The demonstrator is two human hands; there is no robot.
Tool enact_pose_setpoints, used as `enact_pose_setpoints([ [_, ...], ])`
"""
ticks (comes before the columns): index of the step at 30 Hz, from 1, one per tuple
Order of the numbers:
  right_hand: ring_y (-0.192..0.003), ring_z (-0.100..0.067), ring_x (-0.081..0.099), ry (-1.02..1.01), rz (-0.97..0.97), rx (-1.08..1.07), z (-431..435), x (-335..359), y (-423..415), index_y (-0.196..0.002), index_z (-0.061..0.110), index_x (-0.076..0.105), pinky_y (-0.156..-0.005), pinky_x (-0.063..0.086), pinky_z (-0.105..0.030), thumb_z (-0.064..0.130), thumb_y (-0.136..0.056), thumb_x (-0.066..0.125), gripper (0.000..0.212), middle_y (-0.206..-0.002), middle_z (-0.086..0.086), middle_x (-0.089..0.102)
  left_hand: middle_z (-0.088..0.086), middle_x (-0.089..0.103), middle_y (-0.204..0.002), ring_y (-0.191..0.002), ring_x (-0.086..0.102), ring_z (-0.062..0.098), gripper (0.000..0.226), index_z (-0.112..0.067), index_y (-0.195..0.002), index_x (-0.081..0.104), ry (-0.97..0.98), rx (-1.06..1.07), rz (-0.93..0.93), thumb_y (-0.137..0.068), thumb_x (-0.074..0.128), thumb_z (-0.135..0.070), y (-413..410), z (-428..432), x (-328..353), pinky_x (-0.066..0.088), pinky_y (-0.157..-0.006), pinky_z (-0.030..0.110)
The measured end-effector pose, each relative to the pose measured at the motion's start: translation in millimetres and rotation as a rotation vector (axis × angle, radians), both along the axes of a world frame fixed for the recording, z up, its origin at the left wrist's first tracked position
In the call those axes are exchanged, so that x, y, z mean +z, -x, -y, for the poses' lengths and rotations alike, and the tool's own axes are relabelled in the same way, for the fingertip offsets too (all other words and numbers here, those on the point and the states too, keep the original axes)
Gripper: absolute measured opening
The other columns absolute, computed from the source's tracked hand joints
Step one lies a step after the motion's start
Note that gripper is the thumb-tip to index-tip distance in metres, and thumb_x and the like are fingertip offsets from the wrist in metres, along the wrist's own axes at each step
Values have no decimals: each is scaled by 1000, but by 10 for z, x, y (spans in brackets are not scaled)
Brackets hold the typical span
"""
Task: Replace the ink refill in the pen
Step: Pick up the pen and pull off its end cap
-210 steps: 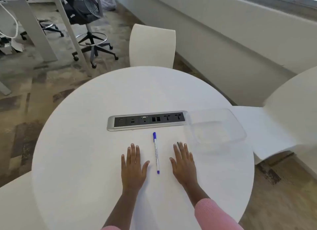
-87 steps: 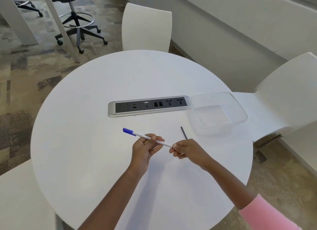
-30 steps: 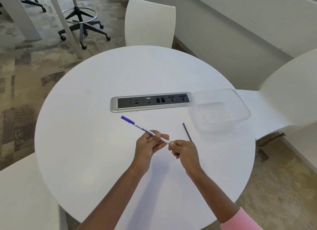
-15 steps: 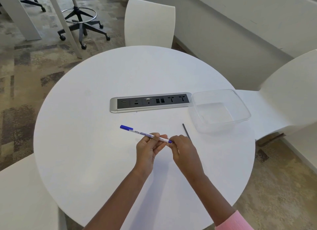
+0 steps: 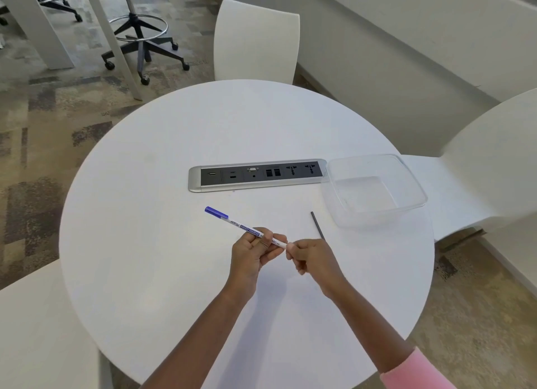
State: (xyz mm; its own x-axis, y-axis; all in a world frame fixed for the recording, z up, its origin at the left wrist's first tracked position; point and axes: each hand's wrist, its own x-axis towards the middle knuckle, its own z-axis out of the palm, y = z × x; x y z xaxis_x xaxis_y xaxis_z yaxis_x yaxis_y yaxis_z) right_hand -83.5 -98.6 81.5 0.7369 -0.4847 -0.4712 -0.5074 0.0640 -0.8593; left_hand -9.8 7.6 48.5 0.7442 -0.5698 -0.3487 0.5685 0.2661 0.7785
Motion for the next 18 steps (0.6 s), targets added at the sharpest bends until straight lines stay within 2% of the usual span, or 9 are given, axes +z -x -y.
enact_pose_setpoints([
  [3, -44, -9, 40, -444, -79, -59, 65, 36, 13, -58, 10, 57, -44, 38, -16, 11, -90, 48, 33, -46, 3, 45, 5, 74, -70, -69, 70, 17, 12, -7, -76, 58, -6, -10, 18, -87, 53, -10, 9, -2, -6, 56, -63, 19],
  [5, -45, -9, 43, -443, -68, -64, 68, 19, 16, -60, 10, 58, -45, 41, -15, 14, -91, 47, 33, -46, 4, 47, 6, 74, -71, -70, 71, 18, 12, -6, -76, 58, -2, 5, 9, -87, 54, -9, 23, 9, -6, 56, -64, 20],
  [7, -50, -12, 46, -170, -18, -24, 13, -19, 19, -63, 11, 59, -49, 42, -18, 17, -92, 47, 32, -52, 2, 50, 6, 74, -70, -68, 70, 19, 11, -7, -76, 59, 7, 37, -12, -86, 54, -8, 35, 23, -1, 56, -63, 20],
  [10, -65, -14, 51, 441, 65, 68, -93, -97, 78, -83, 11, 59, -61, 42, -24, 19, -89, 53, 12, -66, 3, 55, 6, 75, -71, -68, 71, 19, 11, -7, -78, 60, 11, 69, -34, -87, 54, -7, 41, 43, 13, 56, -62, 19],
  [12, -72, -15, 52, 780, 99, 154, -131, -143, 134, -91, 8, 58, -60, 43, -26, 18, -88, 57, 10, -77, -2, 57, 5, 75, -71, -69, 71, 19, 10, -7, -80, 61, 3, 71, -34, -87, 53, -8, 40, 50, 23, 57, -61, 19],
  [15, -62, -25, 54, 1034, 153, 218, -131, -111, 164, -81, 2, 60, -45, 43, -30, 12, -85, 58, 11, -72, -12, 59, 6, 75, -71, -69, 72, 18, 10, -7, -82, 61, 0, 59, -48, -87, 53, -7, 48, 48, 30, 57, -59, 18],
  [18, -53, -28, 52, 1116, 188, 235, -93, -61, 164, -71, -2, 61, -38, 43, -31, 10, -82, 56, 18, -62, -16, 56, 6, 75, -71, -69, 71, 18, 10, -7, -81, 61, 23, 47, -64, -87, 53, -8, 72, 51, 29, 57, -59, 18],
])
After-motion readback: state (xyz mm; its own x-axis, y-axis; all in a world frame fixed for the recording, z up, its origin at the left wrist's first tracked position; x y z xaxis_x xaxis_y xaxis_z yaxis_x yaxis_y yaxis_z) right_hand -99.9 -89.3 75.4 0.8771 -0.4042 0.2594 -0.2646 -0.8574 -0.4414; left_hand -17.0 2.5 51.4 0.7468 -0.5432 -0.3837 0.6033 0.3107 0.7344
